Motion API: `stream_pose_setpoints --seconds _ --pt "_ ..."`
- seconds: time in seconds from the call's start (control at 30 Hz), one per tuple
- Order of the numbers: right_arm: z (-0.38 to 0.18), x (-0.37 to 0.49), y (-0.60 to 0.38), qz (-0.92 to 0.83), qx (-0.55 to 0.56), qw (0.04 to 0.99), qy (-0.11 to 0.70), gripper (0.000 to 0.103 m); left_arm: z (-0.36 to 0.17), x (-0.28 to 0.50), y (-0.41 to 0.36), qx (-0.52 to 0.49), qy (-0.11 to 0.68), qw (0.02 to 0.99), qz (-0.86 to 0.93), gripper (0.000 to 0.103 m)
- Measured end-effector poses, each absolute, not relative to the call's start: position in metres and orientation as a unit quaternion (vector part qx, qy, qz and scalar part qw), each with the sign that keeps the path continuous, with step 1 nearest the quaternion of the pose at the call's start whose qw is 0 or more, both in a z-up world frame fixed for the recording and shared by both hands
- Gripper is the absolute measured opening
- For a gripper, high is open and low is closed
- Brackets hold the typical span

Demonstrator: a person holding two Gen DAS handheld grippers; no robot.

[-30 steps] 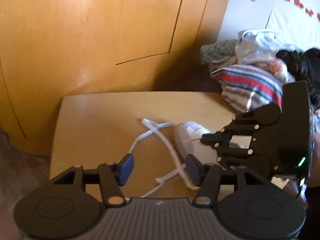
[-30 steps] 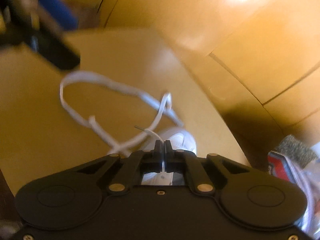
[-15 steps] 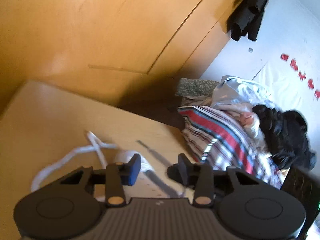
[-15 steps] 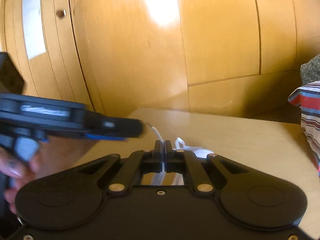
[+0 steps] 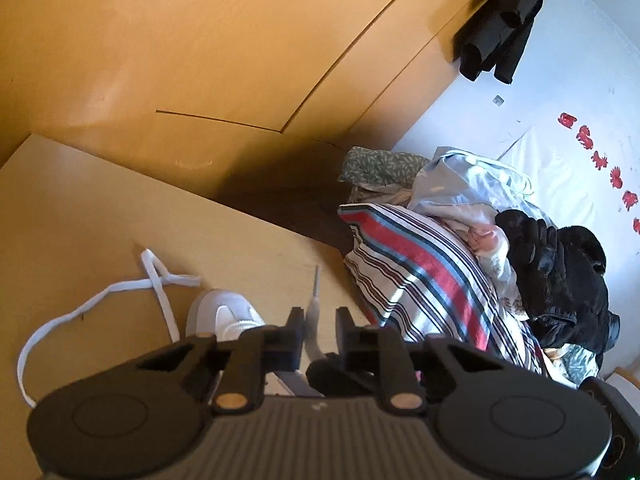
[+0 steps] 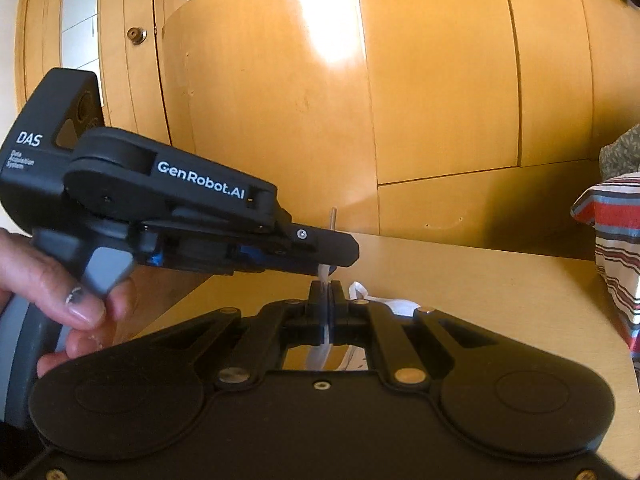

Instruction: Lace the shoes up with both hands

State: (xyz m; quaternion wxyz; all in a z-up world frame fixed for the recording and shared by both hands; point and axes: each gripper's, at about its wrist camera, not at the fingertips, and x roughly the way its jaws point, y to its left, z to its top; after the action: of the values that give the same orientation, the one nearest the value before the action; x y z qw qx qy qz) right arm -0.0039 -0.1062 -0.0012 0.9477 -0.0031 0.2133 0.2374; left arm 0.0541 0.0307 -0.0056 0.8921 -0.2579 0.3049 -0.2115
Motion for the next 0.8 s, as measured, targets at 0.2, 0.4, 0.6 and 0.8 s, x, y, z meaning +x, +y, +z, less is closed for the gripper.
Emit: stream_pose_setpoints --seconds 0.2,0.4,0.6,0.8 --pt "-0.002 0.005 -0.099 0.239 -0.02 0.948 0.209 0.002 -0.003 0.055 0.032 -0.239 0.307 0.897 -0.211 0.008" --pt "0.0 0.001 -0.094 0.241 -0.043 0.948 0.203 0.002 -0.004 0.056 0.035 -0.229 0.313 0.897 -0.211 0.003" --pt "0.002 -0.011 -0.091 0.242 -0.066 0.947 0.2 0.002 -0.006 0.056 0.036 -0.221 0.317 0.896 -0.218 0.002" --pt "0.005 -0.012 -0.084 0.248 -0.087 0.944 0.199 0.002 -0.008 0.059 0.037 -0.218 0.322 0.894 -0.221 0.002"
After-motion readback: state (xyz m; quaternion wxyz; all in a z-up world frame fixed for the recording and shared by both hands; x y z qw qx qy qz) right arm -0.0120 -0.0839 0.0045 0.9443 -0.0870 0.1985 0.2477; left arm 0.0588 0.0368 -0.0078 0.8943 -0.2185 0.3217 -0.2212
